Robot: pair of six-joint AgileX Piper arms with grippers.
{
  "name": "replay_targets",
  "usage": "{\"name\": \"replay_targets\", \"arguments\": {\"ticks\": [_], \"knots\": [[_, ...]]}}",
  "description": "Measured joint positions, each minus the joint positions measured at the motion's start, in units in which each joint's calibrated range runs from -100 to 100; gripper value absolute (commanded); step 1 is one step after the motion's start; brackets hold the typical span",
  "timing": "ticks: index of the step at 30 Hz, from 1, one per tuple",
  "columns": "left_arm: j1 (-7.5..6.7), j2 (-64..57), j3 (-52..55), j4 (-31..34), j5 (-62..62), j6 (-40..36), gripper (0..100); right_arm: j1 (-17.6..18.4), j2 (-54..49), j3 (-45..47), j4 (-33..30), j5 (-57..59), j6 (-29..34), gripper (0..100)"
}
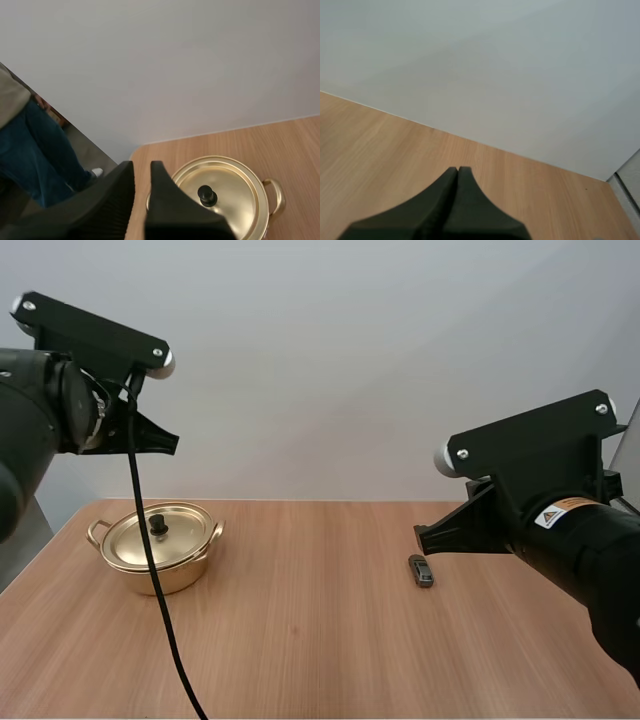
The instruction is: Open the pot, put the car inside, and close it
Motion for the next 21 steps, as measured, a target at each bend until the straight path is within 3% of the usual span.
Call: {"name": "replay_targets", "arguments": {"ticks": [2,3,14,21], "knots": [[0.00,3.6,-0.4,0.0,-0.4,-0.2,85,0.0,0.0,0.0,1.1,0.9,0.0,0],[0.00,5.6,-1.0,0.1,0.2,-0.3,88,0.0,0.0,0.0,1.2,1.3,0.0,0],[0.00,26.7,-12.9,0.7,11.9,0.5,86,0.0,0.0,0.0,1.6,5.5,0.0,0],[0.00,40.2,-20.3,-3.0,24.4,5.4,86,-0.2,0.0,0.0,1.6,5.5,0.0,0]]}}
